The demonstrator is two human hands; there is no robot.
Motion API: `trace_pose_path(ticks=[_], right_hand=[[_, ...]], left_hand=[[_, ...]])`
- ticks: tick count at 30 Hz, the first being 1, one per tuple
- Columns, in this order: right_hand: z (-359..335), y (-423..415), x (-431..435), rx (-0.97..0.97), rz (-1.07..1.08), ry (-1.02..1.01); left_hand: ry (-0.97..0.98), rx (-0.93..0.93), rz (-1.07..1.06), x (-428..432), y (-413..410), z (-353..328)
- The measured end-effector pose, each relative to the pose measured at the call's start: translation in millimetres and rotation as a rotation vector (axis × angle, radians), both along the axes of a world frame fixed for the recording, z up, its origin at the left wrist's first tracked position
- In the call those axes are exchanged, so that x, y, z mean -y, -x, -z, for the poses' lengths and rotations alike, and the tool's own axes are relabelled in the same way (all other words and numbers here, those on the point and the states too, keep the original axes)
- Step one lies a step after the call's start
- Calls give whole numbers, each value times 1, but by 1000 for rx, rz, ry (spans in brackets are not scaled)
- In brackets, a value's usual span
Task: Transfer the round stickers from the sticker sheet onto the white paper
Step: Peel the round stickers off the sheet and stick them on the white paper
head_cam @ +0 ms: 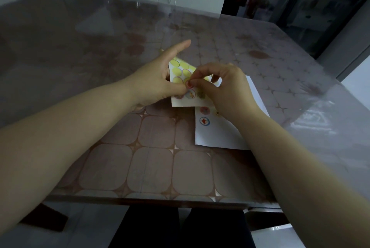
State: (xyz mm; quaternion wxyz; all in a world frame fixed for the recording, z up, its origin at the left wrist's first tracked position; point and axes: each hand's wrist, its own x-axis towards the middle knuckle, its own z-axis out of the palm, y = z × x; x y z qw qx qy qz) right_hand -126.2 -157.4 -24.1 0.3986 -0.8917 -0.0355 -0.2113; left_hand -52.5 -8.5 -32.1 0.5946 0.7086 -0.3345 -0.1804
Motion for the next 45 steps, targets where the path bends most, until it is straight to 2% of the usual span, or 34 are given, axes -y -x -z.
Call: trace_pose_path(ticks=[5,12,15,19,21,25,27,35,45], right_hand=[[1,-3,0,25,11,41],[3,-4,1,-41,38,-64],[0,-2,0,-43,23,-197],[-7,1,2,-7,42,-182],[-20,10,11,-79,48,-178],[-44,33,36,-514,-26,120],[-42,36,40,-619,-38,187],[-25,41,42,-724,-27,102],[-22,37,35,-747,18,157]], left_hand=[[-16,56,-13,1,-2,4],[-101,181,-31,0,-2,2],[-106,202,-6,0,-3,3],[-97,178,-42,-2,-6,4],[-91,162,-123,-6,-11,5],[-57,158,-210,-10,-15,2],[-39,155,-187,-7,-13,2],[-27,98,-69,-6,-10,1],[-48,95,-61,-5,-7,1]])
